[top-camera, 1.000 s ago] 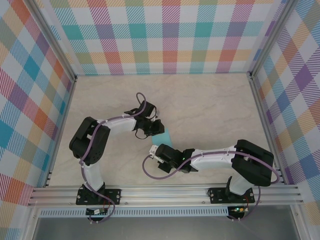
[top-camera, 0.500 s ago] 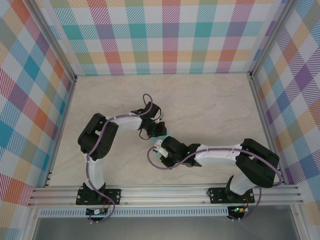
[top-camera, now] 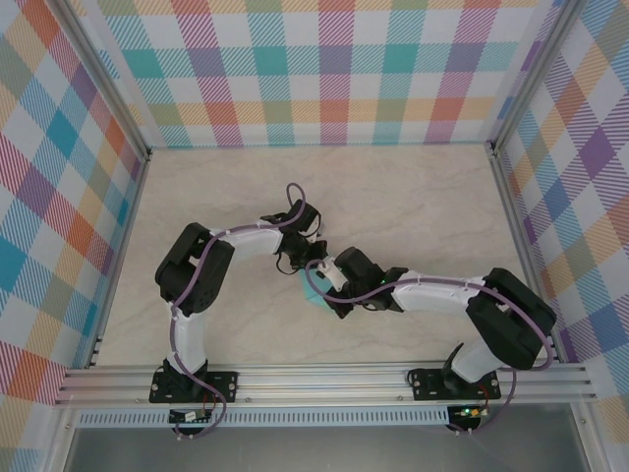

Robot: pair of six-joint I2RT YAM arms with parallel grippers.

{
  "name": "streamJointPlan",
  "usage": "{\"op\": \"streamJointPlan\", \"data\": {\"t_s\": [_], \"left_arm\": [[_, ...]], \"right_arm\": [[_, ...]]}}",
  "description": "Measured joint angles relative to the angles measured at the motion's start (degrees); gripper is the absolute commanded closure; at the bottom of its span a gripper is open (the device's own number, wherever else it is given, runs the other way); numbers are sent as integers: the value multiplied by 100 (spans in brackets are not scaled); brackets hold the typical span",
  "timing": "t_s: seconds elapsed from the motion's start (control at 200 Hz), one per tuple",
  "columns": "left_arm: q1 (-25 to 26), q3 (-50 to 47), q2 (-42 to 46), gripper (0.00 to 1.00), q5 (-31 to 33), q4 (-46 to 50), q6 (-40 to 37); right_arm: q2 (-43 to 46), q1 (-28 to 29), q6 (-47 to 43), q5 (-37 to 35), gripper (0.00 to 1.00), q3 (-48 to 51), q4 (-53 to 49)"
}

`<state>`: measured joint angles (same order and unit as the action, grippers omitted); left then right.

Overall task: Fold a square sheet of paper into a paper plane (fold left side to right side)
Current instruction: Third fold the triangle at the center of the table.

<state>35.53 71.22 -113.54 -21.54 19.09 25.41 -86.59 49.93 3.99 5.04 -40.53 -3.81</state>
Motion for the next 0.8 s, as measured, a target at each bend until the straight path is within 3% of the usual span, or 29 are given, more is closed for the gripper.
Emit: {"op": "streamJointPlan", "data": {"t_s": [0.345,0.8], "left_arm": [[9,35,-11,96,26,39,-48],[37,96,-31,97,107,131,-66]], "right_arm": [[-472,-531,376,385,100,-221,-254],[-664,-651,461,466,100,-433,-404]]}}
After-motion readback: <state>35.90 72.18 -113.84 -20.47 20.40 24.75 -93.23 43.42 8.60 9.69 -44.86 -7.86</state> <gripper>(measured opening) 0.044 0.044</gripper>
